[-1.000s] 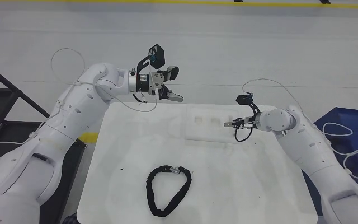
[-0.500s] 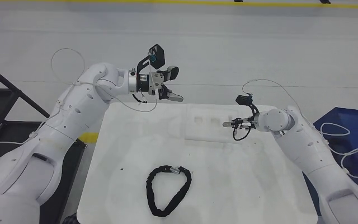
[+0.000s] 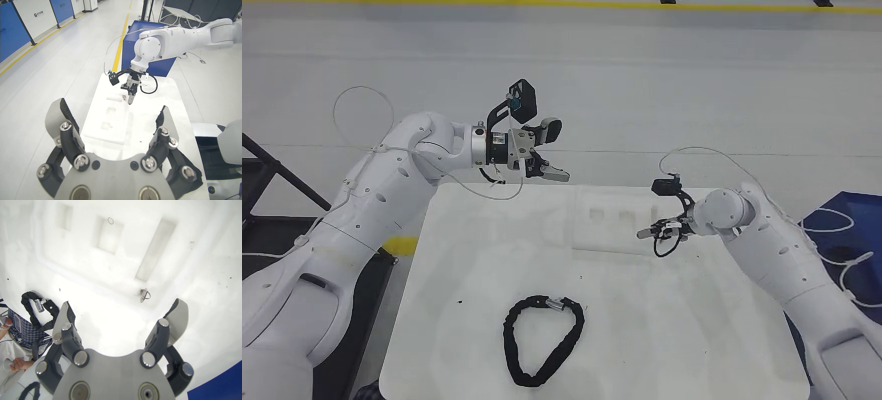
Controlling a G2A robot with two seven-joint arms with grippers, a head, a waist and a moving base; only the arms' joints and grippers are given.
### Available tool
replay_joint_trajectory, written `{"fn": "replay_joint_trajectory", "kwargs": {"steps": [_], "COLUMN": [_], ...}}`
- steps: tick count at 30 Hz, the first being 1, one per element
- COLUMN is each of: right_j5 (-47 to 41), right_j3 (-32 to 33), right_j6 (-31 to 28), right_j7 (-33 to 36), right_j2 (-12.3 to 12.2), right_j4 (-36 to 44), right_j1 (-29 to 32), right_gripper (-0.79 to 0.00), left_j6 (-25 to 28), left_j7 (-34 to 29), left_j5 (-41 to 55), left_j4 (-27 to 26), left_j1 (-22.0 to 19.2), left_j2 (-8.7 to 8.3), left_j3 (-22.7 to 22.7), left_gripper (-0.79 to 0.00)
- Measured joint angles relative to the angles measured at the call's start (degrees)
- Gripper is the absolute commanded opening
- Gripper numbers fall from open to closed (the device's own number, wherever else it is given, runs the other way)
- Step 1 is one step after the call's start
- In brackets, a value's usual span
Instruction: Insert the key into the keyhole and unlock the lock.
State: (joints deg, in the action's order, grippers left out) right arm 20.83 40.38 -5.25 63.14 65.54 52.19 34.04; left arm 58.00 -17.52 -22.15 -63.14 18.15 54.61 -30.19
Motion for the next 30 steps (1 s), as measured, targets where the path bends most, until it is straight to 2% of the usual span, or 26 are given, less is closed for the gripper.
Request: {"fn": "replay_joint_trajectory", "kwargs": {"steps": [3, 4, 7, 9, 10, 13, 24, 27, 30], "right_j5": [0.1, 0.1, 0.7, 1.0, 1.2, 1.0, 2.9, 3.3, 3.5], "right_j3": [-0.9, -1.1, -1.8, -2.2, -2.4, -2.4, -3.6, -3.8, -4.0], "right_j6": [0.0, -0.1, 0.7, 1.6, 2.2, 3.4, 5.5, 6.0, 6.2], "right_j7": [-0.5, -0.5, -0.2, 0.0, 0.0, -0.4, -0.6, -0.4, -0.4], "right_j2": [0.8, 1.0, 1.7, 2.1, 2.3, 2.7, 4.2, 4.6, 5.1], "right_j4": [-1.9, -2.4, -3.8, -4.6, -4.9, -6.2, -8.7, -9.4, -10.1], "right_j1": [-0.6, -0.9, -1.6, -2.0, -2.1, -2.5, -3.1, -3.3, -3.4], "right_gripper": [0.0, -0.022, -0.172, -0.237, -0.308, -0.394, -0.462, -0.511, -0.514], "left_j6": [0.0, 0.0, 0.0, 0.0, 0.0, 0.0, 0.0, 0.0, 0.0], "left_j7": [0.0, 0.0, 0.0, 0.0, 0.0, 0.0, 0.0, 0.0, 0.0], "left_j5": [0.0, 0.0, 0.0, 0.0, 0.0, 0.0, 0.0, 0.0, 0.0], "left_j4": [0.0, 0.0, 0.0, 0.0, 0.0, 0.0, 0.0, 0.0, 0.0], "left_j1": [0.0, 0.0, 0.0, 0.0, 0.0, 0.0, 0.0, 0.0, 0.0], "left_j2": [0.0, 0.0, 0.0, 0.0, 0.0, 0.0, 0.0, 0.0, 0.0], "left_j3": [0.0, 0.0, 0.0, 0.0, 0.0, 0.0, 0.0, 0.0, 0.0], "left_gripper": [0.0, 0.0, 0.0, 0.0, 0.0, 0.0, 0.0, 0.0, 0.0]}}
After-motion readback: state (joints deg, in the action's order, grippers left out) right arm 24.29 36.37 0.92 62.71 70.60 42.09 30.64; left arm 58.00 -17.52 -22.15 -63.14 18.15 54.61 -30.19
